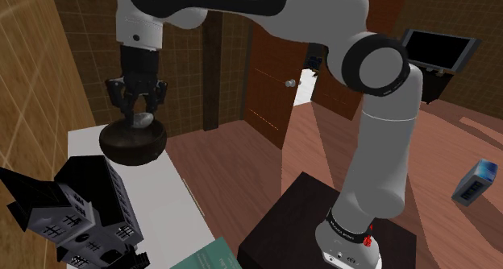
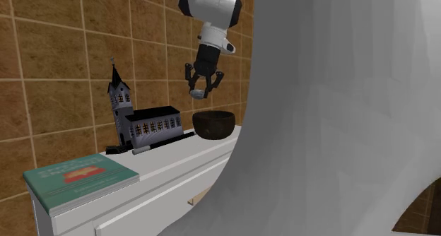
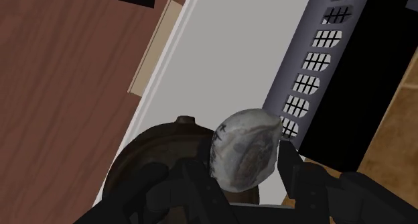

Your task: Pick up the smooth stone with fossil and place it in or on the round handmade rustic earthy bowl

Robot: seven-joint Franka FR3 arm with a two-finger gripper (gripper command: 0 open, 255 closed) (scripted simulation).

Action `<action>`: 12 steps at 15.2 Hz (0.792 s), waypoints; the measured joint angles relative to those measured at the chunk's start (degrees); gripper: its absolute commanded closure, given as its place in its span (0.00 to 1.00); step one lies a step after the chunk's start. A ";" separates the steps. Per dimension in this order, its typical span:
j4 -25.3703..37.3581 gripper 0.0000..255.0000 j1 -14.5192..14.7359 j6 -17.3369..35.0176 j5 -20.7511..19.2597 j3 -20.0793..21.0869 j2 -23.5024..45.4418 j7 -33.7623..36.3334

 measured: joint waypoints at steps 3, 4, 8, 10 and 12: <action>12.35 1.00 0.28 -4.52 -2.15 -0.70 8.29 -0.28; 16.82 1.00 0.42 -6.16 -2.83 -0.96 11.27 -0.55; 38.03 1.00 2.29 -14.25 -5.40 -1.94 24.78 -0.85; 34.96 1.00 1.68 -12.22 -5.24 -2.01 23.90 -1.47; 30.23 1.00 1.16 -9.31 -4.92 -1.97 22.09 -1.92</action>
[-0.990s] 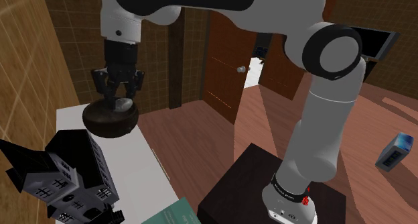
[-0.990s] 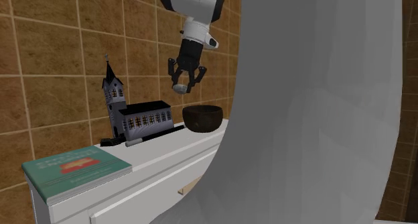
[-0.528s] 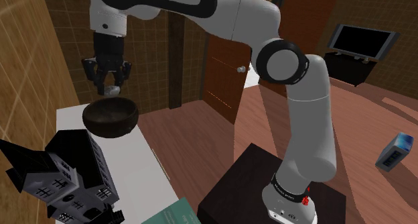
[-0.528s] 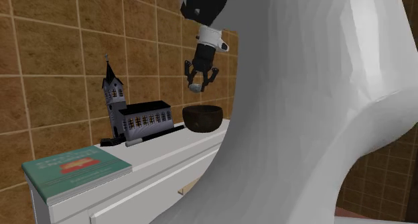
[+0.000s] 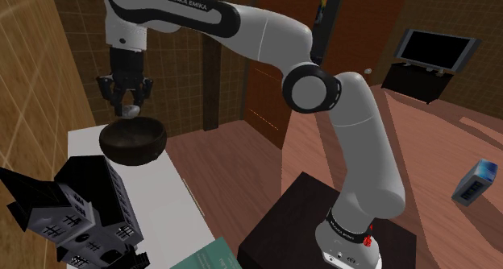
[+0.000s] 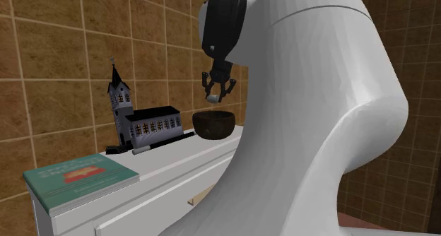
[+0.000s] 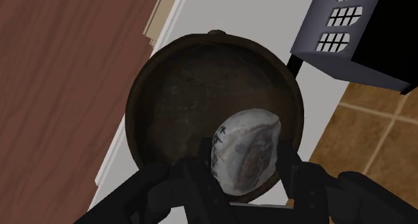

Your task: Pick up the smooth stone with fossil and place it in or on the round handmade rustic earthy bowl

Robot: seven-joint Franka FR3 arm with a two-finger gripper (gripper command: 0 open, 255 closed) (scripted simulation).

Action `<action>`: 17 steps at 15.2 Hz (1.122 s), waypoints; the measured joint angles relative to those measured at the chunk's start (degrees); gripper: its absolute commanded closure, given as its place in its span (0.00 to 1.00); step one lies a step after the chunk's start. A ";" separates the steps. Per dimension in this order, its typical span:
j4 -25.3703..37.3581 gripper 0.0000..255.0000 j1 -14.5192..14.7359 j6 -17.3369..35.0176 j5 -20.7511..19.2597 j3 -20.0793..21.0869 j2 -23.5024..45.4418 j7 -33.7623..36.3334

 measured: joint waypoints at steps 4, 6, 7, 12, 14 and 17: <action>-6.60 1.00 -0.68 4.30 0.44 0.04 -2.22 -0.75; -8.89 1.00 -0.93 6.18 0.54 -0.01 -2.57 -1.20; -9.88 1.00 -1.03 6.94 0.60 -0.01 -2.79 -1.36; -11.50 1.00 -1.14 8.13 0.70 -0.01 -3.22 -1.55; -11.53 1.00 -1.14 8.16 0.70 -0.01 -3.23 -1.55; -11.53 0.00 -1.14 8.17 0.70 -0.01 -3.23 -1.55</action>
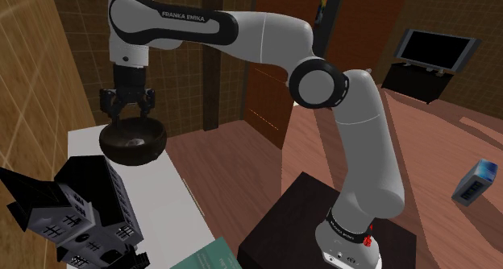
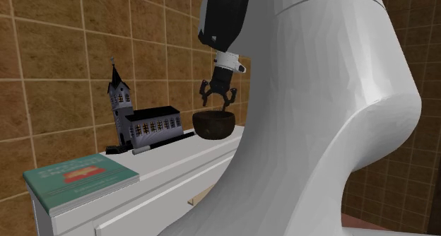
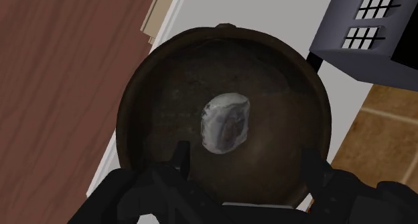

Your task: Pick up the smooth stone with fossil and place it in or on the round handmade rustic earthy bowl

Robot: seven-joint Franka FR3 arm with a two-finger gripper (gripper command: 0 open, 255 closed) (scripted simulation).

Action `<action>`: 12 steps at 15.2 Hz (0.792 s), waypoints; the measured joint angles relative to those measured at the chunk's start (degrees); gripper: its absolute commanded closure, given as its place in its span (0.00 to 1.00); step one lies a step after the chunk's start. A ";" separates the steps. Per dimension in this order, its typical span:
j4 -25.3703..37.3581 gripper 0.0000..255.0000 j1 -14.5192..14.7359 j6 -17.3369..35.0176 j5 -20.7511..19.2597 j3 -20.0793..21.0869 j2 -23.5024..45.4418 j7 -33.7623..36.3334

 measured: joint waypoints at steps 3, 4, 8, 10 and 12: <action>0.00 0.00 0.00 0.00 0.00 0.00 0.00 0.00; 0.00 0.00 0.00 0.00 0.00 0.00 0.00 0.00; 11.42 0.00 0.40 -7.67 -0.66 -0.19 3.62 0.51; 14.25 0.00 0.65 -9.71 -0.83 -0.21 4.50 0.82; 15.55 0.00 0.80 -10.53 -0.93 -0.22 5.01 0.96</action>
